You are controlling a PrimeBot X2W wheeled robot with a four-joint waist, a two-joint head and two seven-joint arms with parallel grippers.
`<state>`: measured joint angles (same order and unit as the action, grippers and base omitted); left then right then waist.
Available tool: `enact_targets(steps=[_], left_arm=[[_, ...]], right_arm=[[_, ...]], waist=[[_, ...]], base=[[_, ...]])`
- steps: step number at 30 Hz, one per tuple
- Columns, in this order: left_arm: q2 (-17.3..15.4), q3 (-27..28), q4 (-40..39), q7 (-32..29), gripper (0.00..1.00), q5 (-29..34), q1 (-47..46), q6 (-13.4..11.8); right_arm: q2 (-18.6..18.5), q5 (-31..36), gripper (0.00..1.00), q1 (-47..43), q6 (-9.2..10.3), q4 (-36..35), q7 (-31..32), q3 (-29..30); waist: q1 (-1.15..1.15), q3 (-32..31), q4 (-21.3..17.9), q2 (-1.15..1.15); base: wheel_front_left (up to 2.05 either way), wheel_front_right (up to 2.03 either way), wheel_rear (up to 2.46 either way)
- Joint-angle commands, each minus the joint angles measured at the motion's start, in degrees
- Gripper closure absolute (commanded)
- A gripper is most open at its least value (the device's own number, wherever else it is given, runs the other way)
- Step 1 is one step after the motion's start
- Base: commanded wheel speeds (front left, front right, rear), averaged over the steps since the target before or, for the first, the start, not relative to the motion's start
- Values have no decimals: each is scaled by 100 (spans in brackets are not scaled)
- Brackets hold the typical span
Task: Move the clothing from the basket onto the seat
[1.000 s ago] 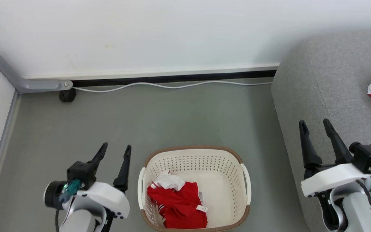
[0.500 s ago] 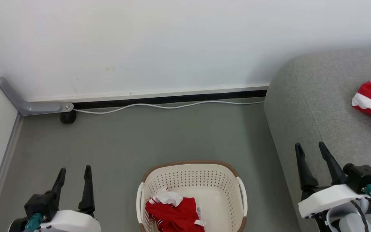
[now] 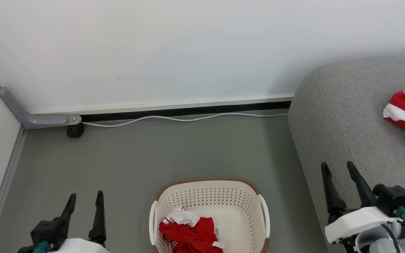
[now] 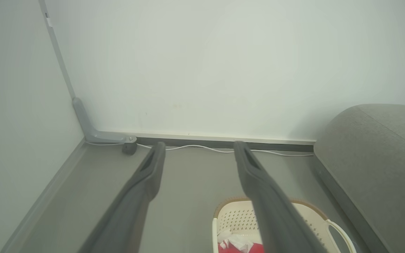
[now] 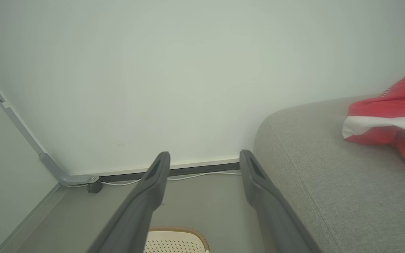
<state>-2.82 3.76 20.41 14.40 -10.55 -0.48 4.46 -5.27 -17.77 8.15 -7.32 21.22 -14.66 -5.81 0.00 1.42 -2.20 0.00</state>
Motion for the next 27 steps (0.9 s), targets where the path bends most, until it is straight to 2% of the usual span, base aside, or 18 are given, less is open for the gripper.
enact_targets(steps=[1, 6, 12, 27], left_arm=[[-56, 191, -87, 60, 0, 60, -114, 40], [-31, 137, -30, 60, 0, 98, -191, 99], [-11, -190, 146, 60, 0, 95, -486, 171], [-7, -1776, 1128, 60, 0, -115, -2052, 198]], right_arm=[[-17, 8, 0, 97, -17, -149, -34, -122], [-35, 7, 0, 151, -17, -227, -34, -127], [-81, 29, 0, 417, -17, -381, -34, -118], [-191, 87, 0, 1936, -17, -873, -34, -169]], waist=[[0, 25, -18, 0], [0, 200, -49, 0], [0, 708, -55, 0], [0, 2846, -181, 0]], base=[[0, 0, 0], [0, 0, 0], [0, 0, 0], [0, 0, 0]])
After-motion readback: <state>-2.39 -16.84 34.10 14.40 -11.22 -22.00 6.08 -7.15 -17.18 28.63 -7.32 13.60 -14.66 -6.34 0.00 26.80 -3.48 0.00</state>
